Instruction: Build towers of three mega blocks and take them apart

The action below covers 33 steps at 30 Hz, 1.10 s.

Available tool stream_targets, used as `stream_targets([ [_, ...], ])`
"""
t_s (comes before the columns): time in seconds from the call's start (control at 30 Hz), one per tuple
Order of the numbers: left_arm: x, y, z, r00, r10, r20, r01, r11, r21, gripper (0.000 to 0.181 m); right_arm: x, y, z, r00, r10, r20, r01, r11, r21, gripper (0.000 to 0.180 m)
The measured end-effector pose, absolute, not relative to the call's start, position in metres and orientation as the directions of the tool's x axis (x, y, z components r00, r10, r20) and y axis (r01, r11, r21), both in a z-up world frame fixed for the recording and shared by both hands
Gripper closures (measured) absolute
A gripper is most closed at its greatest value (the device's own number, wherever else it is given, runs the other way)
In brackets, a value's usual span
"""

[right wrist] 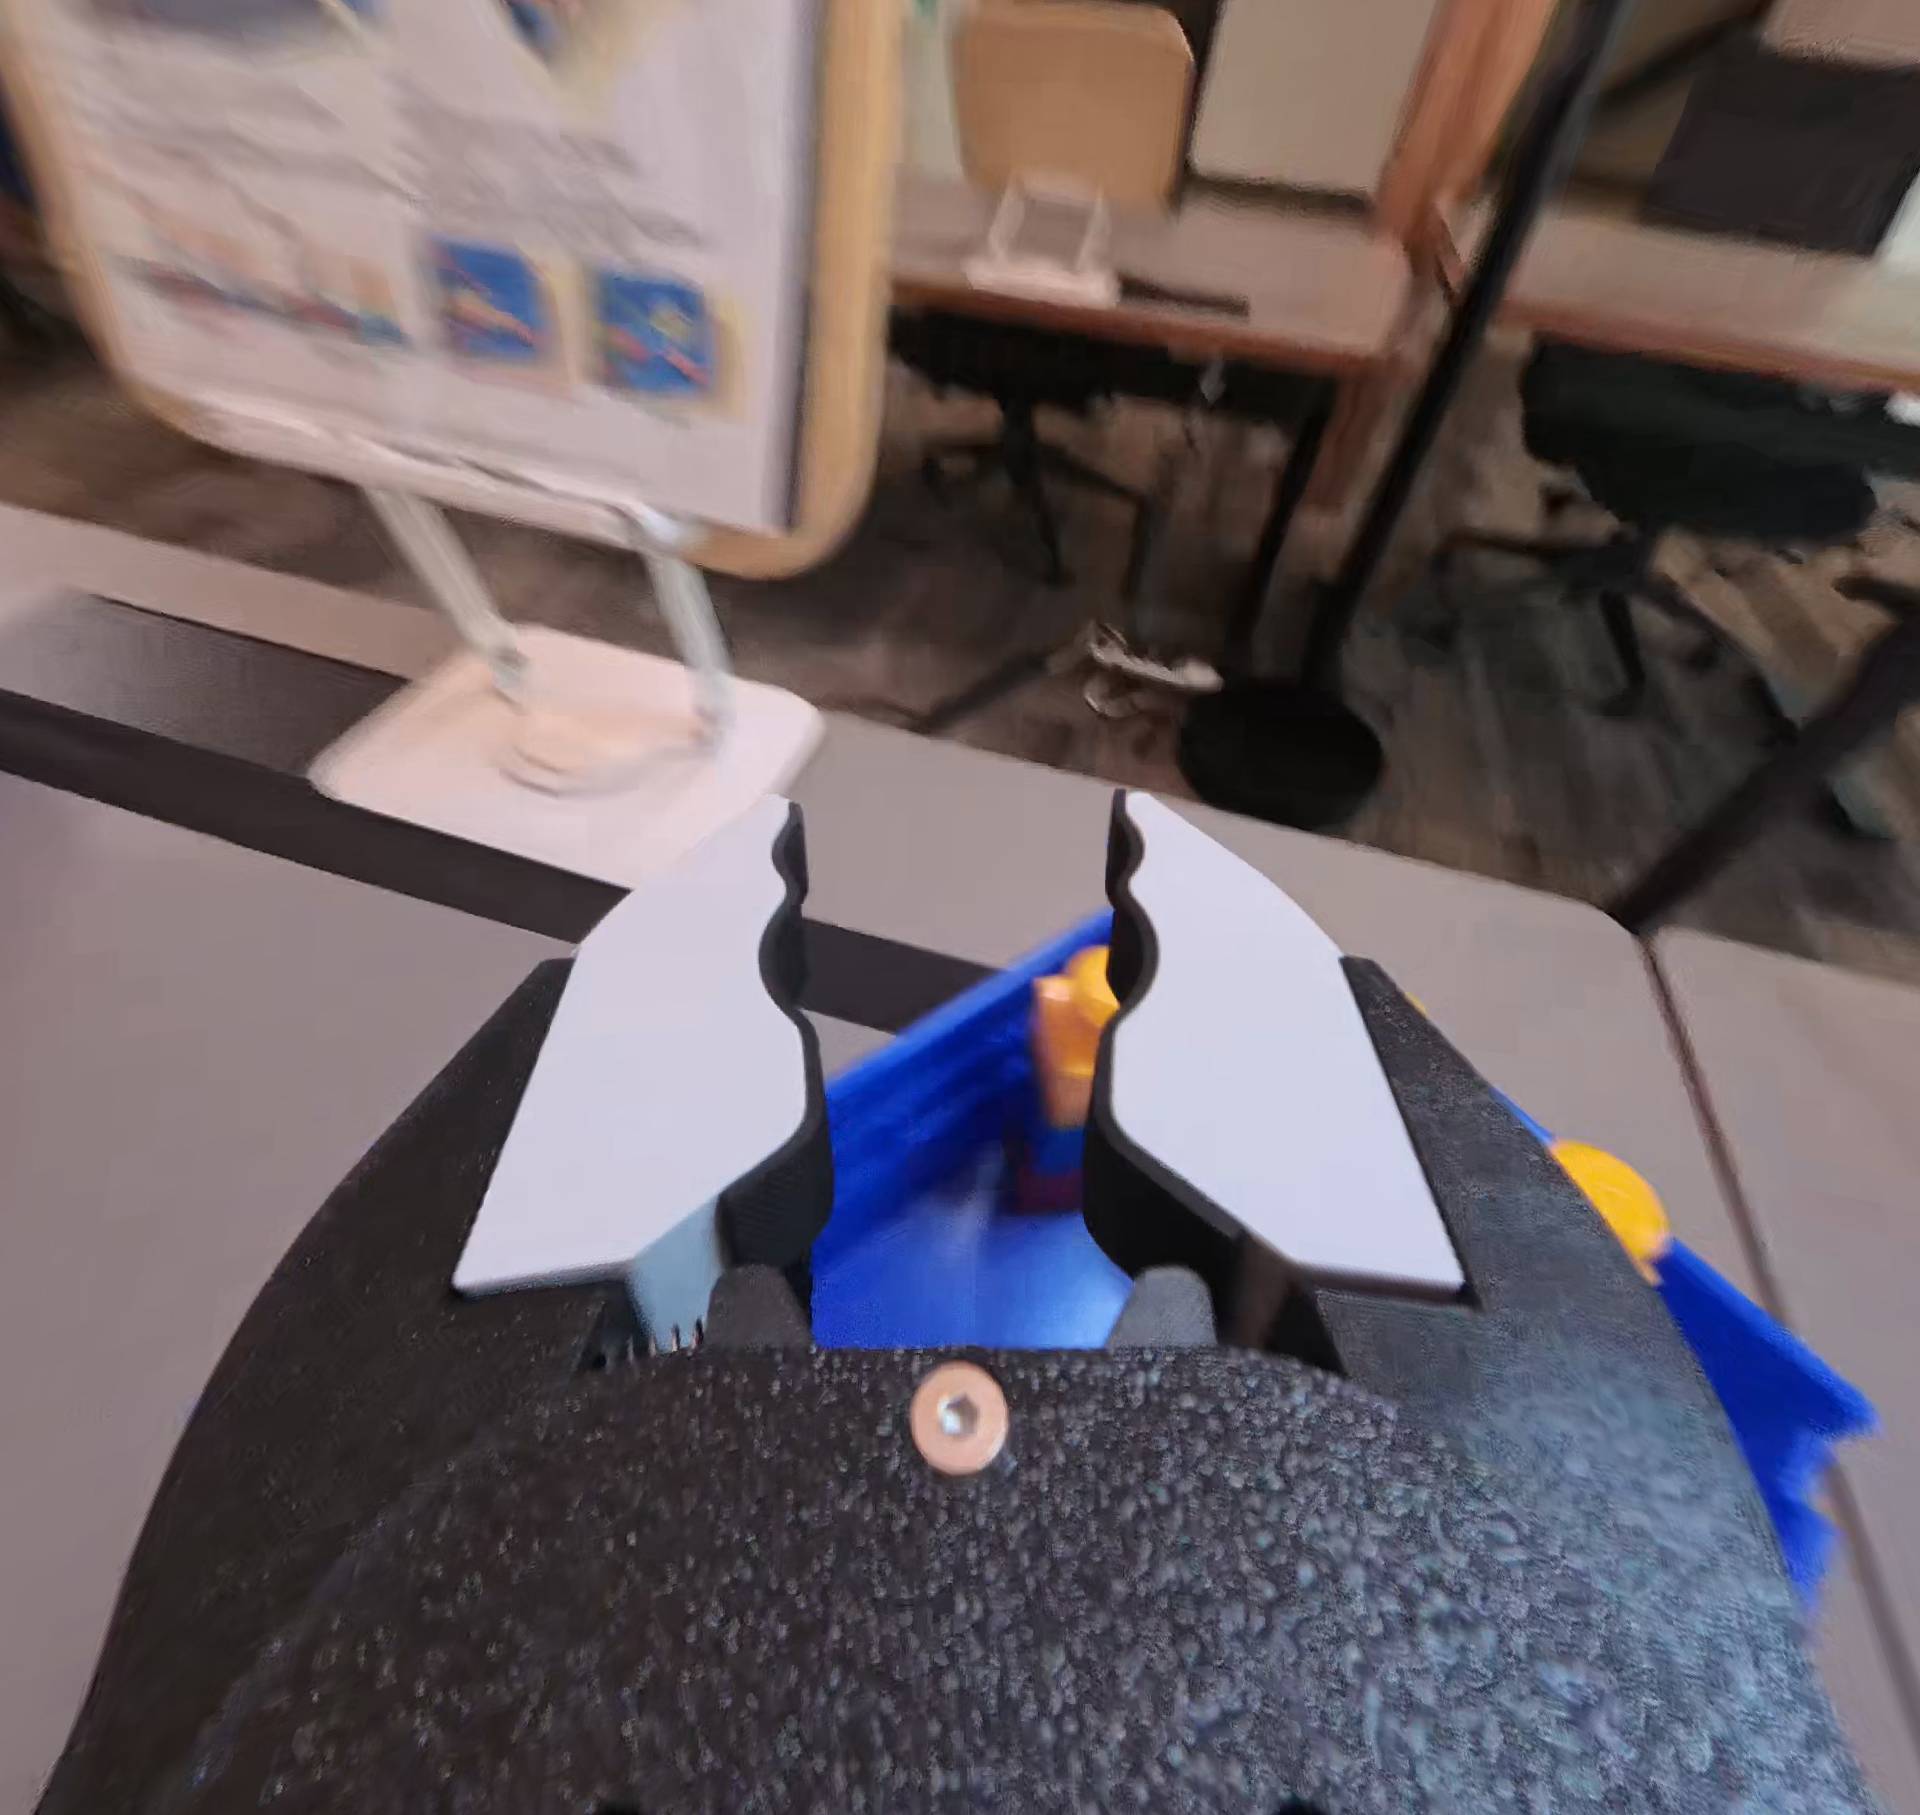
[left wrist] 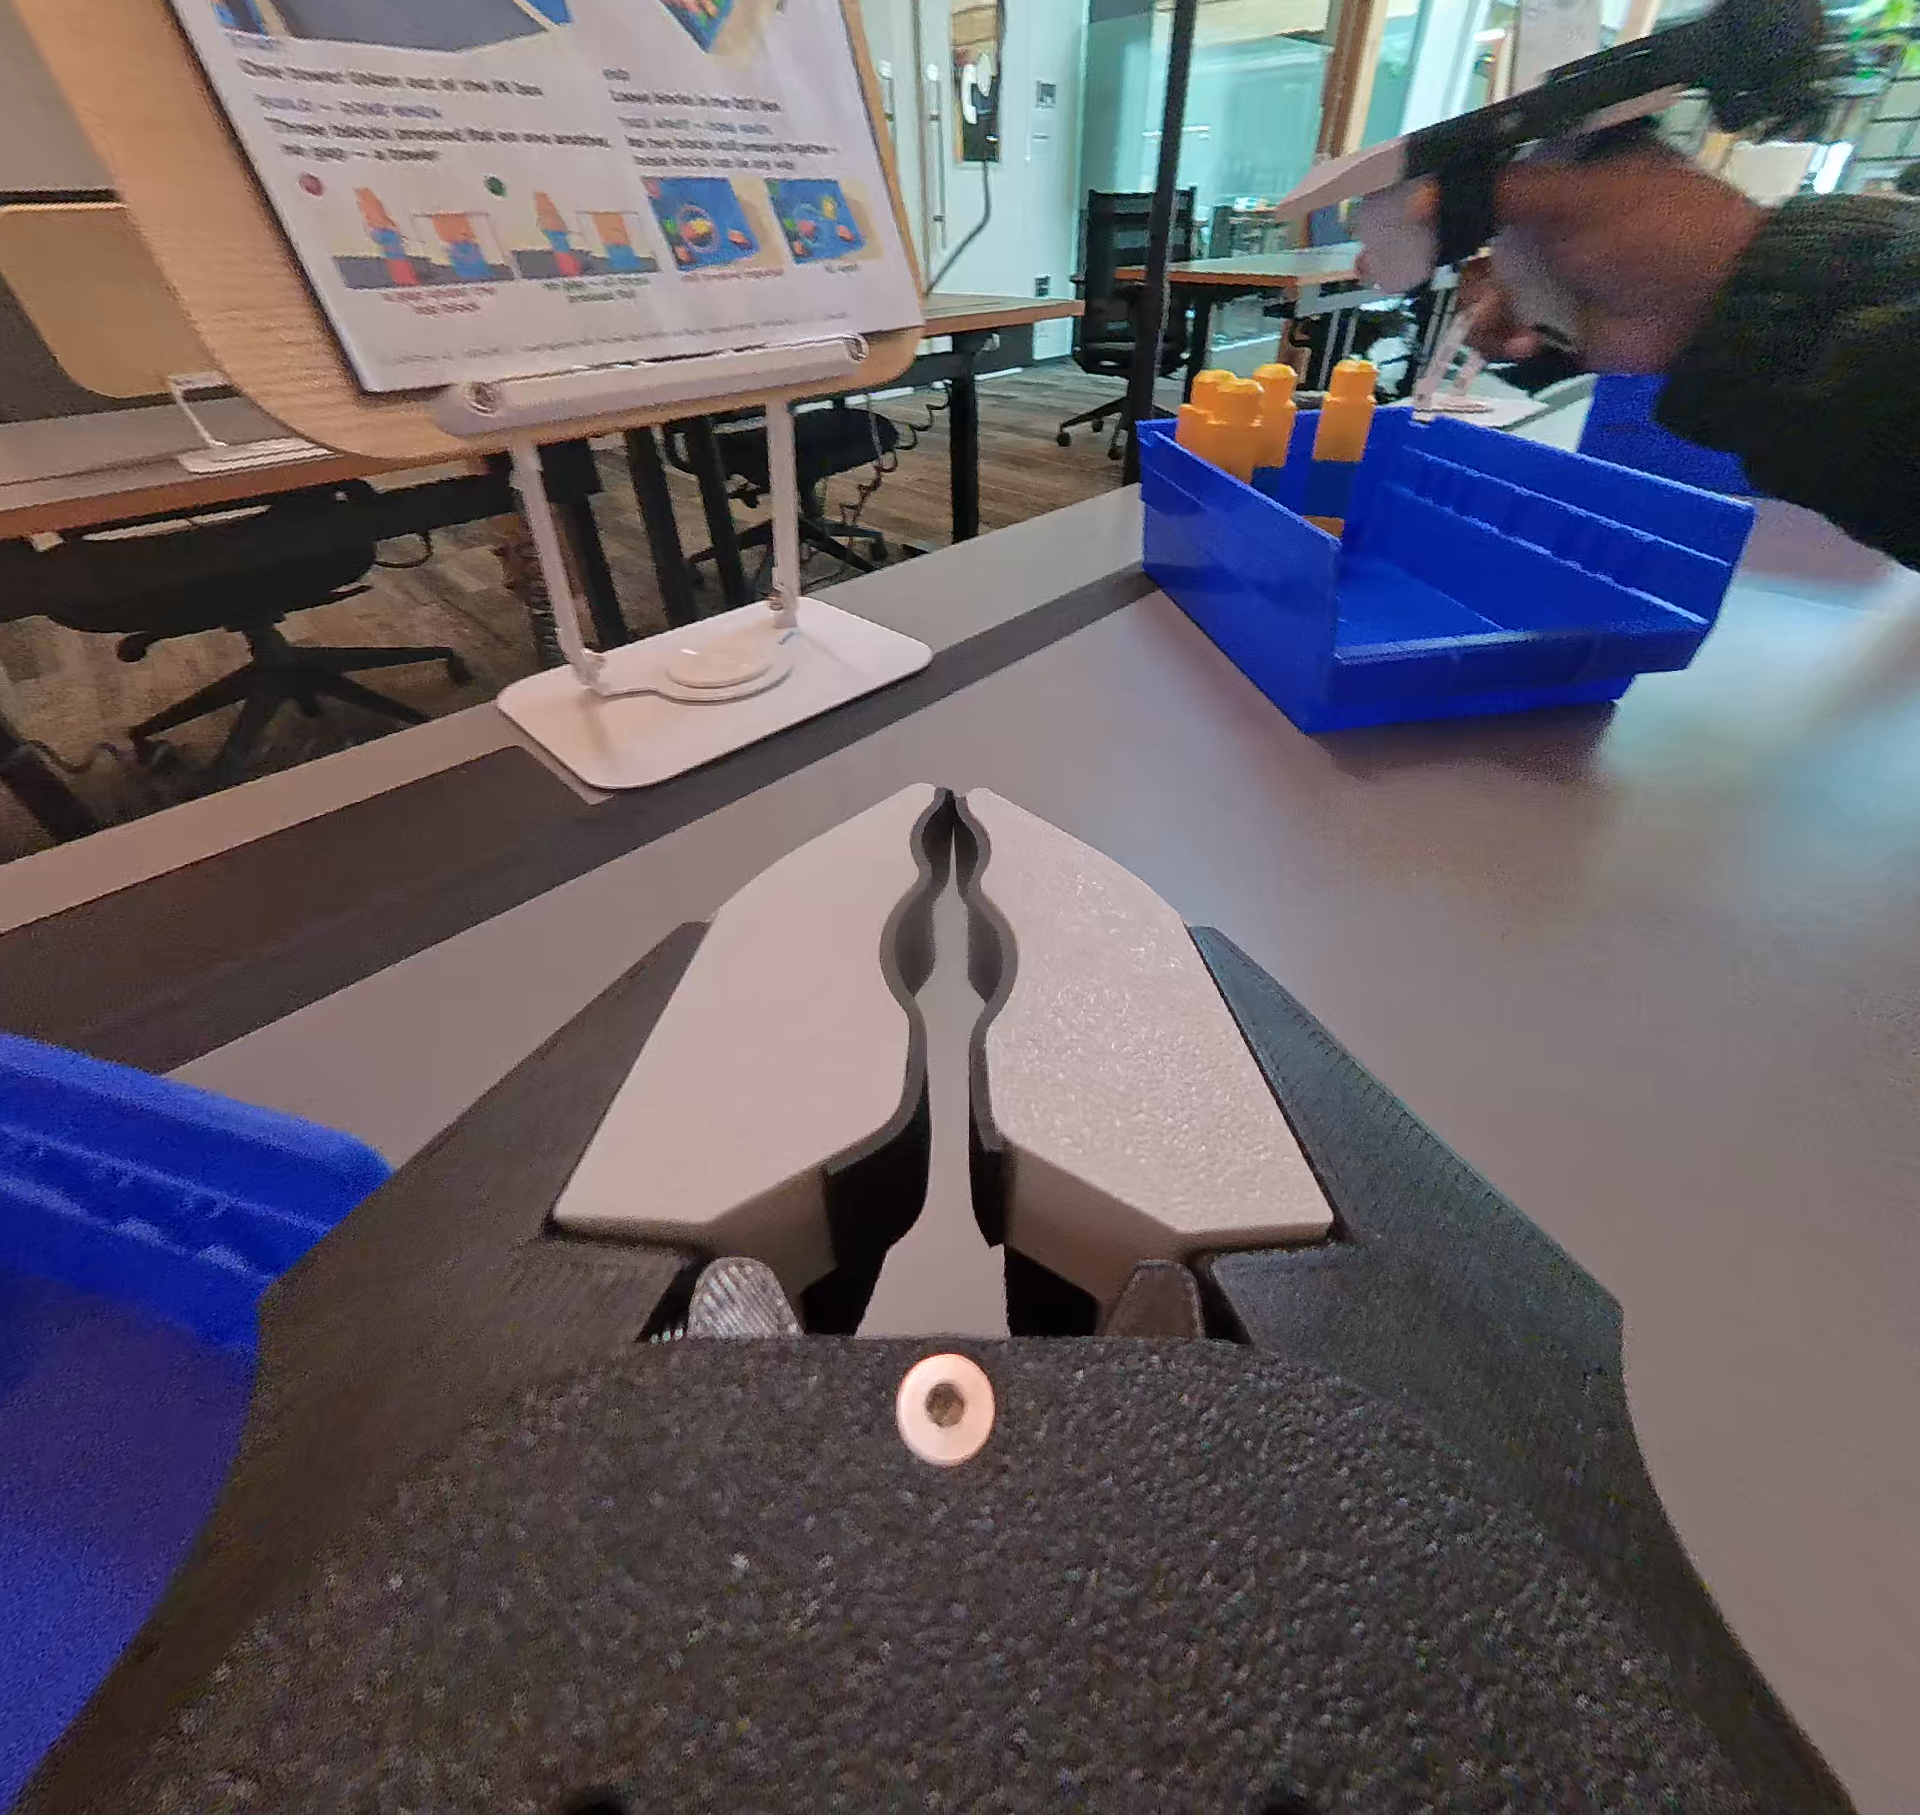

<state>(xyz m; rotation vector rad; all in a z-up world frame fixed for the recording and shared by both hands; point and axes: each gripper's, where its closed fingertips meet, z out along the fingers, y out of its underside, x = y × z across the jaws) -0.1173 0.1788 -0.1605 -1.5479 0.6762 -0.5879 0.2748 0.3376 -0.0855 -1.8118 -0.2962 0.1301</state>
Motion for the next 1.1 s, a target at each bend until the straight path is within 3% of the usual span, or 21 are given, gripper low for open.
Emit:
stream_targets([
  [0.1, -0.139, 0.187, -0.150, 0.759, -0.651, -0.022, -0.060, -0.036, -0.998, 0.181, 0.203, 0.284, -0.060, 0.904, 0.427, -0.010, 0.050, -0.130, -0.990, 0.123],
  [0.23, -0.202, 0.203, -0.124, 0.869, -0.494, -0.004, -0.018, -0.024, -1.000, 0.181, 0.123, 0.207, -0.071, 0.814, 0.579, -0.054, -0.016, -0.070, -0.997, 0.132],
  [0.3, -0.244, 0.210, -0.110, 0.910, -0.412, 0.042, 0.024, -0.049, -0.999, 0.181, 0.099, 0.176, -0.086, 0.775, 0.629, -0.067, -0.027, -0.074, -0.997, 0.172],
  [0.33, -0.263, 0.214, -0.108, 0.924, -0.379, 0.058, 0.026, -0.090, -0.996, 0.181, 0.090, 0.164, -0.094, 0.754, 0.651, -0.092, -0.047, -0.086, -0.995, 0.179],
  [0.5, -0.338, 0.247, -0.118, 0.954, -0.277, -0.119, -0.202, -0.295, -0.934, 0.171, 0.068, 0.140, -0.136, 0.696, 0.699, -0.164, -0.042, -0.188, -0.981, 0.179],
  [0.7, -0.364, 0.284, -0.175, 0.891, -0.431, -0.144, -0.408, -0.621, -0.669, 0.148, 0.056, 0.138, -0.155, 0.641, 0.744, -0.187, -0.029, -0.220, -0.975, 0.179],
  [0.8, -0.378, 0.293, -0.215, 0.902, -0.425, -0.082, -0.404, -0.759, -0.510, 0.139, 0.050, 0.133, -0.165, 0.625, 0.764, -0.162, 0.010, -0.215, -0.977, 0.179],
  [0.93, -0.392, 0.299, -0.247, 0.889, -0.431, -0.156, -0.458, -0.815, -0.355, 0.137, 0.045, 0.129, -0.172, 0.611, 0.784, -0.107, 0.065, -0.185, -0.981, 0.179],
  [1.03, -0.401, 0.296, -0.266, 0.843, -0.474, -0.254, -0.526, -0.825, -0.206, 0.147, 0.043, 0.129, -0.177, 0.599, 0.793, -0.109, 0.079, -0.194, -0.978, 0.179],
  [1.1, -0.403, 0.300, -0.267, 0.809, -0.494, -0.317, -0.563, -0.806, -0.182, 0.147, 0.041, 0.128, -0.182, 0.591, 0.798, -0.119, 0.085, -0.208, -0.974, 0.179],
])
